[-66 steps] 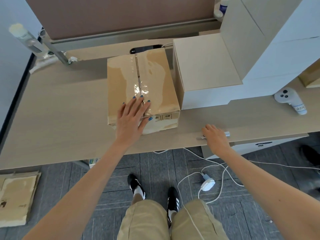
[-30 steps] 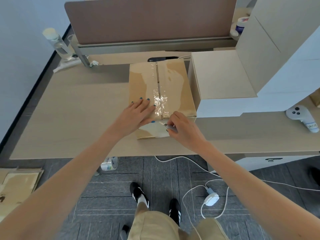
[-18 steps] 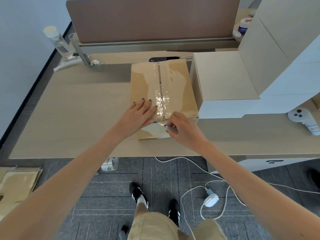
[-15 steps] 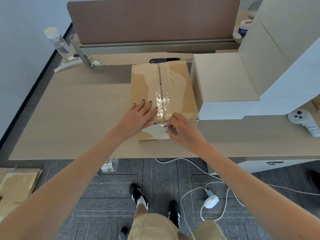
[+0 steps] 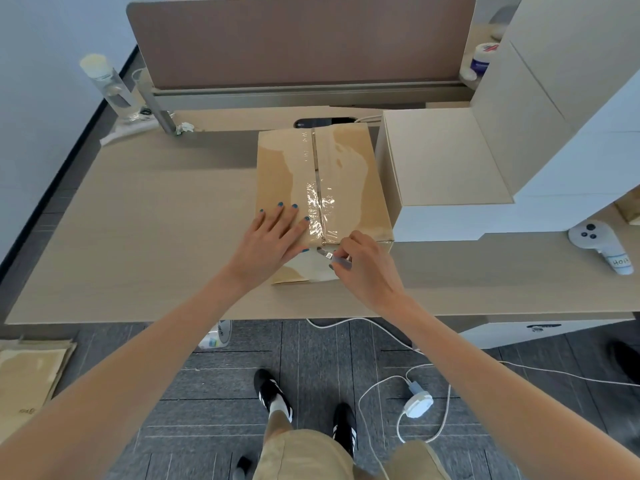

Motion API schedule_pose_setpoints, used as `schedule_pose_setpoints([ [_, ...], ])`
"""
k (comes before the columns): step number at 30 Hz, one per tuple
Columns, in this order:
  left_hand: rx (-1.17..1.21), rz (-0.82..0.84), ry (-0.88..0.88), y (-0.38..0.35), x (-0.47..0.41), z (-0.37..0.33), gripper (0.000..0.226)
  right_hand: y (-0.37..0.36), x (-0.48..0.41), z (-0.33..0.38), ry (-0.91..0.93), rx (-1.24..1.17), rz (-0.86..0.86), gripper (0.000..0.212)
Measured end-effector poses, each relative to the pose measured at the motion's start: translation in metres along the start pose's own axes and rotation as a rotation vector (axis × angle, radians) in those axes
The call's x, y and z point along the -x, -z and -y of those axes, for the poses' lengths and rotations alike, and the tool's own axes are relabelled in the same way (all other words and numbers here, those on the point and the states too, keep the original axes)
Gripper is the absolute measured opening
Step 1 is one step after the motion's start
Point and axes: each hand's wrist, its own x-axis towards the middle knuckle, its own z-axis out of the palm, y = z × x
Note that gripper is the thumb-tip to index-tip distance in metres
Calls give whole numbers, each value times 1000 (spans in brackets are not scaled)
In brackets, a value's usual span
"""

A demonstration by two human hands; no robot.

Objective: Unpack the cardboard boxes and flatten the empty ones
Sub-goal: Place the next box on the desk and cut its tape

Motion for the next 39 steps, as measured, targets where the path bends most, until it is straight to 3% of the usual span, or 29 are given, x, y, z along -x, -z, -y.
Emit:
schedule_pose_setpoints([
  [8,9,6,28,1,4,4,58,12,7,-18,-72,42,-26,6],
  [17,263,108,203,9,9,-8,56,29,0,-13,50,8,-49,11],
  [25,370,130,380,11,-33,4,43,29,-76,-17,5,40,-47,6],
  [39,358,147,500,-48,-161,81,42,9,-237,-49,-71,94,0,6],
])
